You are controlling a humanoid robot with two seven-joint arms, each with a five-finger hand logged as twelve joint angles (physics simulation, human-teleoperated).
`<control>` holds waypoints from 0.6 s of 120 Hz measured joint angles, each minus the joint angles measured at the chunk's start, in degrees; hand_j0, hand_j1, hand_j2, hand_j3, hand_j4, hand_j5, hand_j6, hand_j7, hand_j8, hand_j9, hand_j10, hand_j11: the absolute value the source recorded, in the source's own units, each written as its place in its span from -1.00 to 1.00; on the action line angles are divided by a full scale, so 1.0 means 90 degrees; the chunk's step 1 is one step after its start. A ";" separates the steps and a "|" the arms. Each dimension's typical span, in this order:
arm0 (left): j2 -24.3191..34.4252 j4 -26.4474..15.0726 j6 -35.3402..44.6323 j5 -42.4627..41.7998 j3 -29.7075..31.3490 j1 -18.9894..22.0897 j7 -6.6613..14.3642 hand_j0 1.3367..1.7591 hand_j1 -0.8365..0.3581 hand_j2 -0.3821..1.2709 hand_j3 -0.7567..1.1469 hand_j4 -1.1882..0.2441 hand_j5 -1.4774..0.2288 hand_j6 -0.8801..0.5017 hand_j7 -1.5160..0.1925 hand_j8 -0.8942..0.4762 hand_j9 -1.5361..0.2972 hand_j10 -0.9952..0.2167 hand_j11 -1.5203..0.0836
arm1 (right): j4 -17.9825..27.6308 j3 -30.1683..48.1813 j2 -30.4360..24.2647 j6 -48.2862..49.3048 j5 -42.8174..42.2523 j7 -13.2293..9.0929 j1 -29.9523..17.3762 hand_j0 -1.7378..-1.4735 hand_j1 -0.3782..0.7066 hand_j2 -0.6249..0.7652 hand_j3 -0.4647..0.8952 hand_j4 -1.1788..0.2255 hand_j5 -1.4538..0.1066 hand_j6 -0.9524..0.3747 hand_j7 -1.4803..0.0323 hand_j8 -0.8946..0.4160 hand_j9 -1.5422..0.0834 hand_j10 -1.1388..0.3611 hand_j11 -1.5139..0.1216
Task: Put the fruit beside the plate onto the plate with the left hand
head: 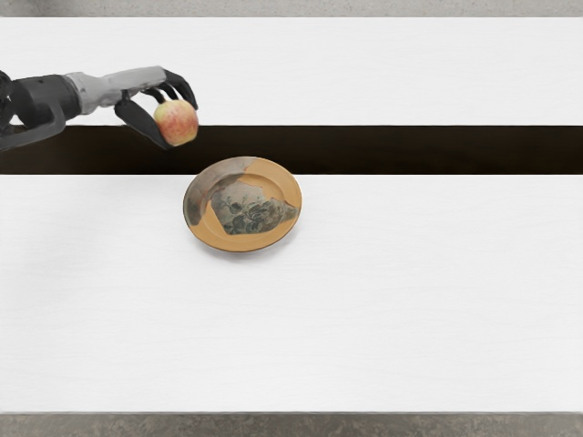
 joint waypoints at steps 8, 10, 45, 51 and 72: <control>0.0156 -0.0360 -0.0058 0.0004 -0.0150 -0.0234 0.0003 0.51 0.10 -0.27 -0.21 0.00 -0.26 -0.20 -0.21 -0.30 -0.22 -0.36 -0.13 | 0.0000 0.0002 0.0000 0.0000 0.0000 0.0000 0.0000 -0.40 -0.95 -0.10 -0.32 0.68 0.86 0.43 0.96 0.36 0.90 0.52 0.85; 0.0179 -0.0451 -0.0071 0.0003 -0.0178 -0.0271 0.0002 0.51 0.09 -0.25 -0.21 0.01 -0.26 -0.19 -0.21 -0.30 -0.22 -0.36 -0.13 | 0.0000 0.0001 0.0000 0.0000 0.0000 0.0000 0.0000 -0.40 -0.95 -0.10 -0.32 0.68 0.86 0.43 0.96 0.36 0.90 0.52 0.85; 0.0312 -0.1814 -0.0124 0.0078 -0.0352 -0.0527 0.0002 0.51 0.12 -0.29 -0.21 -0.01 -0.24 -0.22 -0.18 -0.33 -0.20 -0.36 -0.11 | 0.0000 0.0000 0.0000 0.0000 0.0000 0.0000 0.0000 -0.40 -0.95 -0.10 -0.32 0.68 0.86 0.43 0.96 0.36 0.90 0.52 0.85; 0.0470 -0.2062 -0.0123 0.0119 -0.0352 -0.0627 0.0001 0.52 0.10 -0.24 -0.21 -0.02 -0.23 -0.23 -0.18 -0.34 -0.20 -0.36 -0.10 | 0.0000 -0.0001 0.0000 0.0000 0.0000 0.0000 0.0000 -0.40 -0.95 -0.10 -0.32 0.68 0.86 0.43 0.96 0.36 0.90 0.52 0.85; 0.0613 -0.2812 -0.0085 0.0414 -0.0345 -0.0546 0.0001 0.52 0.04 -0.16 -0.21 -0.01 -0.21 -0.21 -0.16 -0.33 -0.18 -0.35 -0.08 | 0.0000 -0.0001 0.0000 0.0000 0.0000 0.0000 0.0000 -0.40 -0.95 -0.10 -0.32 0.68 0.86 0.43 0.96 0.36 0.90 0.52 0.85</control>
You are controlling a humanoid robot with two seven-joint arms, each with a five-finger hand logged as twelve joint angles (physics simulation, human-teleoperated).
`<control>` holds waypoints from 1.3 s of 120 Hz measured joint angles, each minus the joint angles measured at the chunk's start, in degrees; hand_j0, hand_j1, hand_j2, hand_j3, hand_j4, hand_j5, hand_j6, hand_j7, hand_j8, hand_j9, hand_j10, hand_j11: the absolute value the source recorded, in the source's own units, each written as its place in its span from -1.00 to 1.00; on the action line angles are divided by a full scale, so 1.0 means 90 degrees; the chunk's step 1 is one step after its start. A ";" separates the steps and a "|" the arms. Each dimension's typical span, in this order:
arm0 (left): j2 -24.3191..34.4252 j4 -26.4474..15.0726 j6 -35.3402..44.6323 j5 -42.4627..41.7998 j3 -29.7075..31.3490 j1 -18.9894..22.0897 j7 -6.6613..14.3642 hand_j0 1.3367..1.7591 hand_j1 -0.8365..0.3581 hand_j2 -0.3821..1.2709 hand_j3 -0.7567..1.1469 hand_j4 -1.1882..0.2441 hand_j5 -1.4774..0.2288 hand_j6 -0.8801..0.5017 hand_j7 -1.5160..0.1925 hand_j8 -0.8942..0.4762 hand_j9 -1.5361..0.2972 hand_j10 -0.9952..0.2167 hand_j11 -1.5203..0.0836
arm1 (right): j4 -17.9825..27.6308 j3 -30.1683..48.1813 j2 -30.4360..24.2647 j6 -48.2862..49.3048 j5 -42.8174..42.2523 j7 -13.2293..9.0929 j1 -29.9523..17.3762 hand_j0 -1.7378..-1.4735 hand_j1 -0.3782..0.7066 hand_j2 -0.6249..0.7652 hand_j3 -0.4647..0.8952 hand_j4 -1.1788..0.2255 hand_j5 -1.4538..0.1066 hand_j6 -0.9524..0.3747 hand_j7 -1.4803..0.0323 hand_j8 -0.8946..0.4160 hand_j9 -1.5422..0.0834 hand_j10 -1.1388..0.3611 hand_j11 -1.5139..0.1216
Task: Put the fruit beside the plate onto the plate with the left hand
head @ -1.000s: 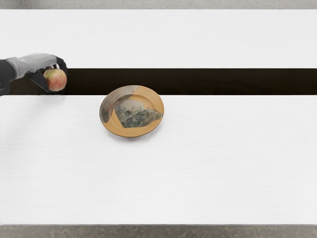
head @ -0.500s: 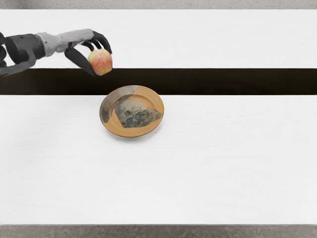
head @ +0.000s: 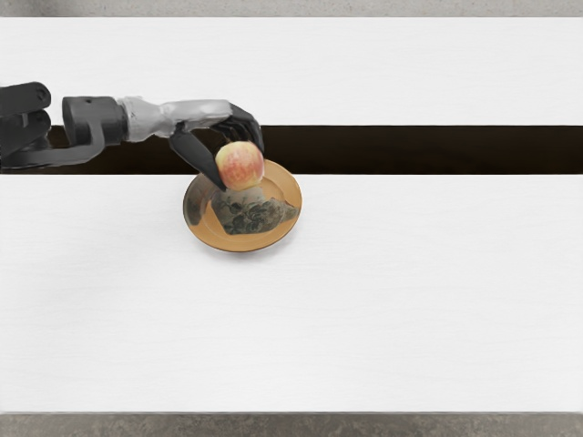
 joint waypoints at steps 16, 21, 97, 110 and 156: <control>0.0019 -0.0069 0.0020 -0.0003 -0.0105 0.0342 0.0001 0.52 0.14 -0.28 -0.21 0.03 -0.07 -0.22 -0.03 -0.29 -0.06 -0.21 0.06 | 0.0000 0.0001 0.0000 0.0000 0.0000 0.0000 0.0000 -0.40 -0.95 -0.10 -0.32 0.68 0.86 0.43 0.96 0.36 0.90 0.52 0.85; 0.0020 0.0024 0.0019 -0.0046 -0.0274 0.0603 0.0001 0.52 0.24 -0.32 -0.21 0.10 0.03 -0.17 0.08 -0.23 0.03 -0.10 0.16 | 0.0000 0.0001 0.0000 0.0000 0.0000 0.0000 0.0000 -0.40 -0.95 -0.10 -0.32 0.68 0.86 0.43 0.96 0.36 0.90 0.52 0.85; 0.0900 0.1318 -0.0019 -0.1407 -0.1744 0.2355 0.0001 0.52 0.91 -0.52 -0.21 0.60 0.67 0.22 0.71 0.24 0.61 0.57 0.83 | -0.0001 0.0004 0.0000 0.0000 0.0000 0.0000 0.0000 -0.40 -0.95 -0.10 -0.32 0.68 0.86 0.43 0.96 0.36 0.90 0.52 0.85; 0.1124 0.1414 -0.0015 -0.1427 -0.1877 0.2466 0.0001 0.52 0.93 -0.52 -0.21 0.61 0.68 0.23 0.72 0.25 0.63 0.58 0.84 | -0.0001 0.0003 0.0000 0.0000 0.0000 0.0000 0.0000 -0.40 -0.95 -0.10 -0.32 0.68 0.86 0.43 0.96 0.36 0.90 0.52 0.85; 0.1172 0.1502 0.0030 -0.1444 -0.2436 0.3124 0.0001 0.52 0.95 -0.53 -0.21 0.62 0.70 0.24 0.74 0.27 0.64 0.60 0.86 | 0.0000 0.0001 0.0000 0.0000 0.0000 0.0000 0.0000 -0.40 -0.95 -0.10 -0.32 0.68 0.86 0.43 0.96 0.36 0.90 0.52 0.85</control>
